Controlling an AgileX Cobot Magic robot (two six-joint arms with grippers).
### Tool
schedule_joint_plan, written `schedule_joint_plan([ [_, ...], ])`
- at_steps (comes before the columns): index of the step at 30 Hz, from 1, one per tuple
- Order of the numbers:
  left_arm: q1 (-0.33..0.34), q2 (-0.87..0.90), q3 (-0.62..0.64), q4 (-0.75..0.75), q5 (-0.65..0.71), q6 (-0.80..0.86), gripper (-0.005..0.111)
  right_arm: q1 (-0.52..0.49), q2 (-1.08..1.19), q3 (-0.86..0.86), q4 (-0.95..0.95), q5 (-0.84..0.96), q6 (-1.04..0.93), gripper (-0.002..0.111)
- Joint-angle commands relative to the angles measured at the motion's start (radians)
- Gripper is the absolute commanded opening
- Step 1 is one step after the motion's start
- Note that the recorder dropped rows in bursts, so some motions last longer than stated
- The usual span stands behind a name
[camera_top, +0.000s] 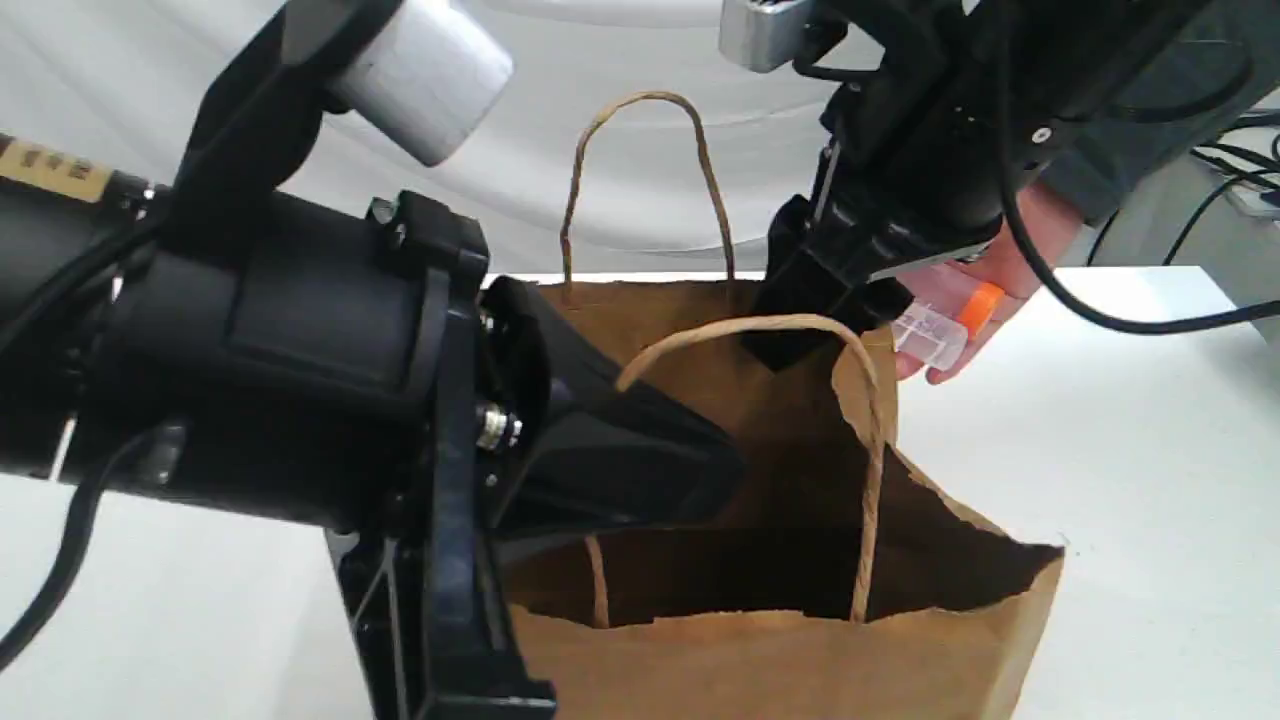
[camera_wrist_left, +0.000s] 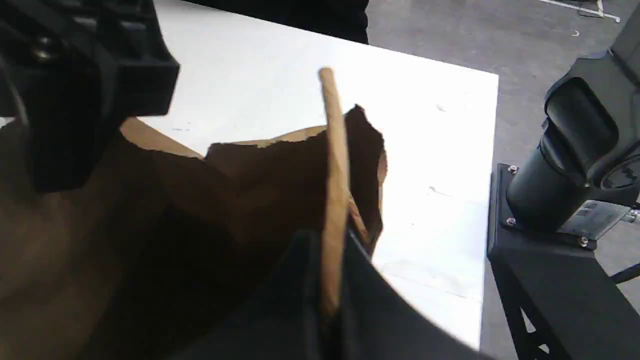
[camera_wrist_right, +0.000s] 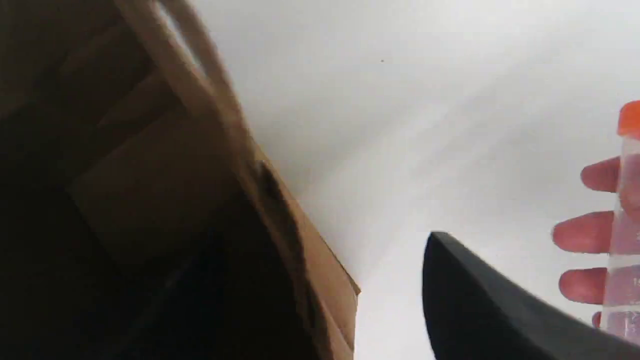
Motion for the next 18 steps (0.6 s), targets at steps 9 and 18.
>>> schedule_joint_plan([
  [9,-0.005,0.0,0.003,-0.01,0.002,-0.031,0.0,0.002,0.034,0.007,0.022,-0.002,-0.002,0.0],
  [18,-0.003,-0.002,-0.07,-0.01,0.027,-0.036,0.0,-0.04,0.034,0.007,0.152,-0.002,0.015,0.0],
])
